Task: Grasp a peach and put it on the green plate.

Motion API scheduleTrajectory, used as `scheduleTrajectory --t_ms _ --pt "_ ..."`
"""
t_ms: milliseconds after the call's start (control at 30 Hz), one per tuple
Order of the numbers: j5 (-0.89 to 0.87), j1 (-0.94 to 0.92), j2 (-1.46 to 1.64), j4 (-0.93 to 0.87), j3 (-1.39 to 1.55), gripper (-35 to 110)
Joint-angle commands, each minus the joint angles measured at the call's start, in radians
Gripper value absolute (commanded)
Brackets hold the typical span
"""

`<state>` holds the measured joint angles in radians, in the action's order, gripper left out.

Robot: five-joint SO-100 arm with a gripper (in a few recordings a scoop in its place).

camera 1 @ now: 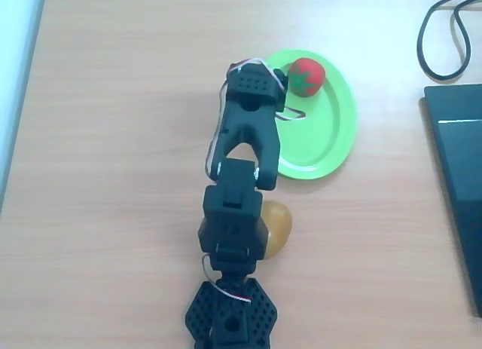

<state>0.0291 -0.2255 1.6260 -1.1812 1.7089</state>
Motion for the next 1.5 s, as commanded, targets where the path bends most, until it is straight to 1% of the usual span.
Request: scheduleTrajectory --t_ms 0,233,700,1033,1467 --pt "-0.014 -0.046 -0.035 -0.06 -0.094 32" --pt "-0.057 -0.106 -0.172 -0.126 -0.236 31" --pt "-0.064 -0.184 -0.36 -0.129 -0.445 32" --pt "-0.054 -0.21 -0.43 -0.129 -0.457 33" --pt "-0.038 -0.204 -0.437 -0.133 -0.453 36"
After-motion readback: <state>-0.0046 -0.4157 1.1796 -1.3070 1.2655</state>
